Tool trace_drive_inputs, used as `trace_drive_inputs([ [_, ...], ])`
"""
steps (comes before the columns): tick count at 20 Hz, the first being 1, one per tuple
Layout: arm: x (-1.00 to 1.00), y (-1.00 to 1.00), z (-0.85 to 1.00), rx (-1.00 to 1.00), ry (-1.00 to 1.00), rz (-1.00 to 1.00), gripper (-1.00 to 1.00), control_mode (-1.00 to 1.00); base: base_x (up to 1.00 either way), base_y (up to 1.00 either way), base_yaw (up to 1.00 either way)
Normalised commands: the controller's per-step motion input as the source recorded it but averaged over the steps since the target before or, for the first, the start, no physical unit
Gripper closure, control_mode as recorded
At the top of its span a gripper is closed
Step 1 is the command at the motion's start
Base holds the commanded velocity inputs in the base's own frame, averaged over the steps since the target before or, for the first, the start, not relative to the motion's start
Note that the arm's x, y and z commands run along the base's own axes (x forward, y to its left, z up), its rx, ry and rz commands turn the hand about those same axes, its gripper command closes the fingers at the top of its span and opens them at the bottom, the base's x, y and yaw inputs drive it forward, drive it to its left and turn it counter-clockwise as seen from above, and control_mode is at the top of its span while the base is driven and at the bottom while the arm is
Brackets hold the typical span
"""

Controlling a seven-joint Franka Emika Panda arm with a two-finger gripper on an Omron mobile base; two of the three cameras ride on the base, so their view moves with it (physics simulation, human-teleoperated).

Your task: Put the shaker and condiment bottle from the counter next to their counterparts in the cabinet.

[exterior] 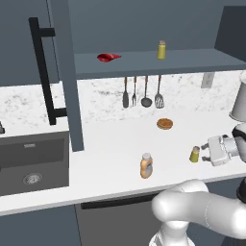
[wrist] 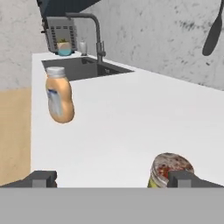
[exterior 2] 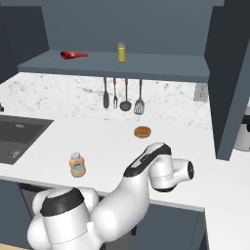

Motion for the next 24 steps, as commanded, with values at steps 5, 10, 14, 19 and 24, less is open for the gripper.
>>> trace_drive_inputs([
  [5, 0.24, 0.0, -0.16, 0.04, 0.0, 0.0, -1.0, -1.0, 0.0, 0.0, 0.0],
  [10, 0.3, -0.04, -0.2, 0.02, 0.0, 0.0, -1.0, -1.0, 0.0, 0.0, 0.0],
  [14, 0.26, -0.08, -0.17, 0.02, 0.0, 0.0, -1.0, -1.0, 0.0, 0.0, 0.0],
  [19, 0.09, -0.02, -0.24, 0.02, 0.0, 0.0, 1.0, -1.0, 0.0, 0.0, 0.0],
  [24, 0.05, 0.04, -0.15, 0.05, 0.07, 0.0, 1.0, -1.0, 0.0, 0.0, 0.0],
])
